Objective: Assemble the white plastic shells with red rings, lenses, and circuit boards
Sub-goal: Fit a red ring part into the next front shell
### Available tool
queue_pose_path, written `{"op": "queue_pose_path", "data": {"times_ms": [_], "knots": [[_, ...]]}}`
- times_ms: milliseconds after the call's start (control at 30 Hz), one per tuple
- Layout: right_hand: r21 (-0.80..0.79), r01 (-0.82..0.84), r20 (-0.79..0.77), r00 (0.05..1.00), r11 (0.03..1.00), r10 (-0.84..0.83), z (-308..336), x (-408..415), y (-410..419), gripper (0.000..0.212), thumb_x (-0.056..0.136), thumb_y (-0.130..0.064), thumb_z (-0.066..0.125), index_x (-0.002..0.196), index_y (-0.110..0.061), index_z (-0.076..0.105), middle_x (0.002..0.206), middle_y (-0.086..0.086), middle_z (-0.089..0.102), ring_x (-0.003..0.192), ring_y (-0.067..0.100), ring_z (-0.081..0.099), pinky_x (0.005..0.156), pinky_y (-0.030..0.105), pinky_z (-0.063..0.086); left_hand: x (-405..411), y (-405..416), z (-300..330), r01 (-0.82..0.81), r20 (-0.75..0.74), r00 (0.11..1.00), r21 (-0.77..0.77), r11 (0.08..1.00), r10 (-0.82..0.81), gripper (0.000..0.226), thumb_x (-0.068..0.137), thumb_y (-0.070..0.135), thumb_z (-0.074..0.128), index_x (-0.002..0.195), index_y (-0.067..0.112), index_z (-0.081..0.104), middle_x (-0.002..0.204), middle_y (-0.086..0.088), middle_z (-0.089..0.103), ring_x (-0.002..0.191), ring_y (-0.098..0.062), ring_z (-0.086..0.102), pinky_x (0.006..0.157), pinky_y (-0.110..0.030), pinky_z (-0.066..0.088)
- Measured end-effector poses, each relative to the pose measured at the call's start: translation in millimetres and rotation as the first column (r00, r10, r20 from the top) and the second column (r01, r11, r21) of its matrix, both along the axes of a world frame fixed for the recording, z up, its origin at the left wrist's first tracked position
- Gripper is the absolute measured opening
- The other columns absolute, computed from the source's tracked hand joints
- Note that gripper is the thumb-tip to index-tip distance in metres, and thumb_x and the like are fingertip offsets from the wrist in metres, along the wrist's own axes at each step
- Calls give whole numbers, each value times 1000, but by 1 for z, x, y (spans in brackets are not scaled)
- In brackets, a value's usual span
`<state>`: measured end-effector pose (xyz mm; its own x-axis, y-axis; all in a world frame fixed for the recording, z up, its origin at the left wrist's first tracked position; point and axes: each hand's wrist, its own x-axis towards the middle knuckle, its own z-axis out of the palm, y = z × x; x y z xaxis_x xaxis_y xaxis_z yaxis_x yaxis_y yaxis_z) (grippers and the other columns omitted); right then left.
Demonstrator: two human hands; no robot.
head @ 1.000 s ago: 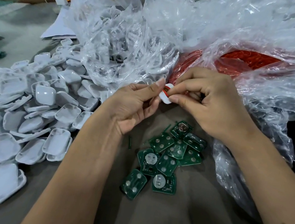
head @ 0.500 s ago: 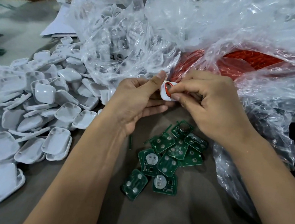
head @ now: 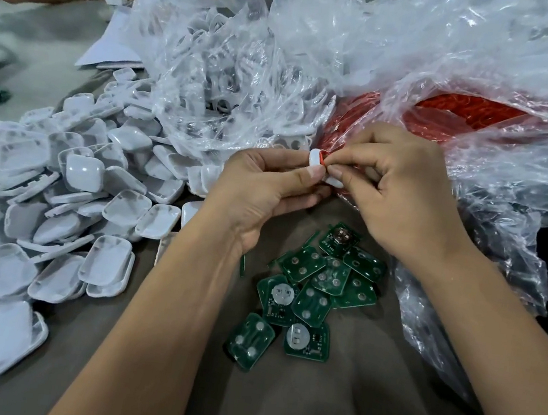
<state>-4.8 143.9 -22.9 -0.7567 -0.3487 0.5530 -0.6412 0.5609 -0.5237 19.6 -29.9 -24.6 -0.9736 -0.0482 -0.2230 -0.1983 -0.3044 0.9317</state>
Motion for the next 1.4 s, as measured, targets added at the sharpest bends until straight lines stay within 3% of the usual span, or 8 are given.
{"op": "queue_pose_path", "data": {"times_ms": [400,567,767,933,1067,1167,1300,1400], "knots": [[4,35,-40,999,999,-35,-1,3,-1,12,90,-7,79,101,-9,83,89,7,73,80,22,67,72,40,58,0,5,-4,-42,-30,999,35,998,44,33,79,-3,76,111,-11,71,93,-22,77,76,-22,76,68,-23,63],[82,2,-10,1000,997,-1,2,4,-4,15,96,-7,72,107,-8,82,88,9,72,80,23,66,73,42,55,1,5,-2,-40,-10,999,66,997,40,28,65,7,77,91,-2,75,80,-12,77,70,-14,75,62,-18,60],[163,-44,71,997,986,33,2,8,-8,22,102,-6,60,114,-3,78,97,8,65,83,19,62,68,19,47,1,7,-2,-134,50,991,152,979,127,6,82,-6,73,88,-8,72,76,-12,75,64,-14,74,57,-17,58],[119,-50,182,983,992,28,1,5,-4,27,103,-6,56,118,-10,77,105,1,63,95,11,58,79,18,47,0,7,-1,-153,62,988,163,975,145,8,84,-7,71,92,-8,71,79,-14,76,69,-15,75,62,-20,61],[-32,88,127,988,996,-84,4,4,-4,35,101,3,55,123,-14,76,109,0,73,96,7,64,85,8,46,-2,2,3,-129,87,989,161,979,116,16,82,-8,72,98,-5,72,87,-15,78,76,-20,77,65,-25,63],[-225,214,224,961,951,-164,5,-1,-2,27,105,-9,57,121,-21,75,104,-13,74,94,-2,68,86,16,55,-1,1,4,-127,96,989,178,976,111,17,85,-11,68,101,-6,71,96,-20,78,82,-27,78,64,-25,62],[-193,141,350,934,971,-66,0,-4,-3,19,104,-32,62,112,-25,78,94,-16,76,86,-3,70,77,17,53,0,0,6,-78,86,994,181,980,63,23,87,-10,66,110,-10,69,98,-22,77,78,-25,77,65,-24,62],[-243,133,397,918,961,-26,-2,-5,-2,12,99,-32,71,97,-27,81,84,-14,78,77,2,72,75,24,58,2,2,7,-44,45,998,139,989,38,27,78,-5,74,104,-6,73,93,-20,77,74,-21,76,65,-22,61]]}}
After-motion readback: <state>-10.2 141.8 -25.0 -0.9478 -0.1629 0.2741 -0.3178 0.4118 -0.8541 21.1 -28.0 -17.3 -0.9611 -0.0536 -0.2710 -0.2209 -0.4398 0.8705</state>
